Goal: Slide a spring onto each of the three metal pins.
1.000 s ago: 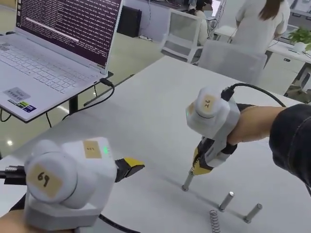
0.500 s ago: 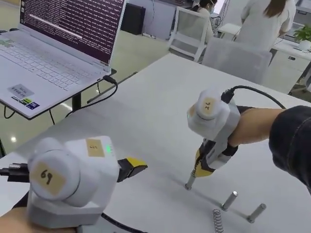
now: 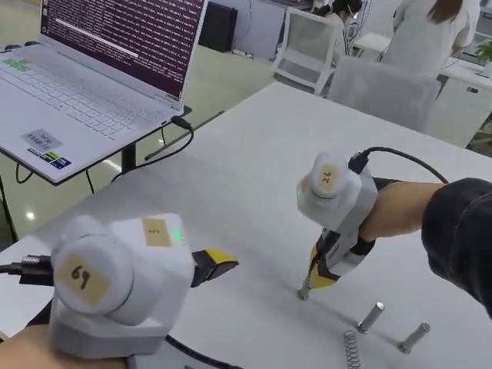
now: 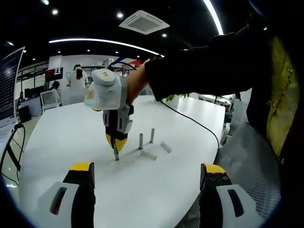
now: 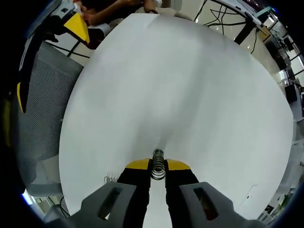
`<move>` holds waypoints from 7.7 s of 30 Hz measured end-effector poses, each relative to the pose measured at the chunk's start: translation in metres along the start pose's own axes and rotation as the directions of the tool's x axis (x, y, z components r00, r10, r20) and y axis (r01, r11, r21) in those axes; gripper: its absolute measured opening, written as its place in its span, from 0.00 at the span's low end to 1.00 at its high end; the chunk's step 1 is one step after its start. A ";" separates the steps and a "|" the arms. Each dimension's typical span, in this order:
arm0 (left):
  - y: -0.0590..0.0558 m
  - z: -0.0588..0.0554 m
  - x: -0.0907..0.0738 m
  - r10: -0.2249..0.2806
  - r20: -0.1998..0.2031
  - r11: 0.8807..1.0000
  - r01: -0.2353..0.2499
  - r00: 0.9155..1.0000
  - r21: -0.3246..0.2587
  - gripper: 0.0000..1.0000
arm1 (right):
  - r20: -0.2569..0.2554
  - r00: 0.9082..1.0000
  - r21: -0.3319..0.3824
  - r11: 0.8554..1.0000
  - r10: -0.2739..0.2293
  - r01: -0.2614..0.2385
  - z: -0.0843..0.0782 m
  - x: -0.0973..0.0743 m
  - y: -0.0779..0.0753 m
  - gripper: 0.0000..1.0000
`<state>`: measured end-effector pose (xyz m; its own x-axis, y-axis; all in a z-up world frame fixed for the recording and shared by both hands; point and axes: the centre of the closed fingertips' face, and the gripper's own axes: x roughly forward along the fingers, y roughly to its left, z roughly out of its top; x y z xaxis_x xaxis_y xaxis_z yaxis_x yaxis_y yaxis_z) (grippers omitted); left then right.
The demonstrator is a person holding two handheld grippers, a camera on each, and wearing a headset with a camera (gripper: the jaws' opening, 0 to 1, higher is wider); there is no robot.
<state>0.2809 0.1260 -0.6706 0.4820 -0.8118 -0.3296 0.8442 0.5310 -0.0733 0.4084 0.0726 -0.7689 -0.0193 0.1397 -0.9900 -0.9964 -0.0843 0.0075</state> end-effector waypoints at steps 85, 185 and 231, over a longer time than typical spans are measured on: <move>-0.012 0.007 0.016 -0.054 -0.051 0.997 0.057 0.997 0.052 0.85 | 0.255 0.939 0.227 0.958 -0.230 0.173 -0.018 -0.083 0.034 0.31; -0.023 0.000 0.021 -0.085 -0.078 0.996 0.087 0.993 0.031 0.81 | 0.222 0.849 0.741 0.649 -0.480 0.173 -0.073 0.019 0.079 0.22; -0.023 -0.002 0.021 -0.088 -0.086 0.995 0.091 0.992 0.030 0.78 | 0.219 0.859 0.711 0.678 -0.463 0.184 -0.077 0.013 0.083 0.09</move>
<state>0.2708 0.0973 -0.6778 0.3841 -0.8315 -0.4013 0.8911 0.4477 -0.0747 0.3313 -0.0086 -0.7917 0.4264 0.3749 -0.8232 -0.7381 0.6703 -0.0770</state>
